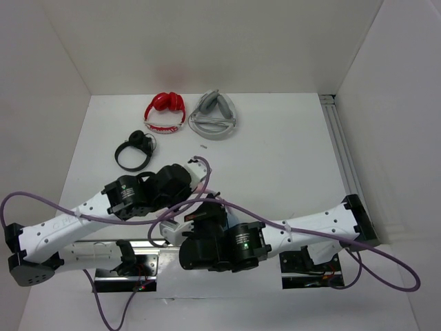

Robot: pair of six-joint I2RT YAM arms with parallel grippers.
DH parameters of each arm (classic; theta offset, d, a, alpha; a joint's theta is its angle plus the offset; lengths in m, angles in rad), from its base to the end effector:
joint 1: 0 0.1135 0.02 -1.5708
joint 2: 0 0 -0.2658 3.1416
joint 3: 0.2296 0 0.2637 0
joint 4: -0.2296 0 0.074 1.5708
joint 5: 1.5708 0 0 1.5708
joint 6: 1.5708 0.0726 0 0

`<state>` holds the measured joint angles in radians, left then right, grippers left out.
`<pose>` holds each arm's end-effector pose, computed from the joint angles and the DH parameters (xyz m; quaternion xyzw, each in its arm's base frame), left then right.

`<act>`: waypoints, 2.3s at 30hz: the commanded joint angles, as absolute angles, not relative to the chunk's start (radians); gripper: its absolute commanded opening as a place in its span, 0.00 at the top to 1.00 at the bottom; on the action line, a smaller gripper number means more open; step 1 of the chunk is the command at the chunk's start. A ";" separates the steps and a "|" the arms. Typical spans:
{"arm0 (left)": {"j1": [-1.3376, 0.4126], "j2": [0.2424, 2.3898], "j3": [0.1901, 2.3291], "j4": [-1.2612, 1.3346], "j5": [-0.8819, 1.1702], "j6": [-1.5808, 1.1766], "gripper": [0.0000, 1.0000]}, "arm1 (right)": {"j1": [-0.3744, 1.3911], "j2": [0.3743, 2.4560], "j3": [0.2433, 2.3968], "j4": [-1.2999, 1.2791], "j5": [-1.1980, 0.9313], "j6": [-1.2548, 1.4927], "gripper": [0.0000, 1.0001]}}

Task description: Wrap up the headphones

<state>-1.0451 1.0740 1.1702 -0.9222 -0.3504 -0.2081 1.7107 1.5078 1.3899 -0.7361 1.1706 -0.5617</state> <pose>0.1418 -0.1947 0.3270 0.3148 0.8638 -0.0786 0.3854 0.0198 0.3386 0.3311 -0.6264 0.5044 -0.2754 0.5266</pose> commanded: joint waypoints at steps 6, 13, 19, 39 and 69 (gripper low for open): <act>-1.062 0.980 1.259 -0.969 -0.261 -0.166 1.00 | 1.695 1.371 1.371 -0.736 1.126 -0.506 0.95; -1.062 0.980 1.287 -0.999 -0.236 -0.166 1.00 | 1.672 1.307 1.302 -0.680 1.140 -0.528 0.94; -1.062 0.980 1.287 -0.999 -0.192 -0.147 1.00 | 1.663 1.267 1.264 -0.620 1.163 -0.590 0.95; -1.062 0.942 1.336 -1.028 -0.183 -0.147 1.00 | 1.572 1.227 1.198 -0.525 1.088 -0.600 0.81; -1.062 0.986 1.364 -1.055 -0.402 -0.216 1.00 | 1.364 1.089 1.080 -0.318 1.040 -0.661 0.53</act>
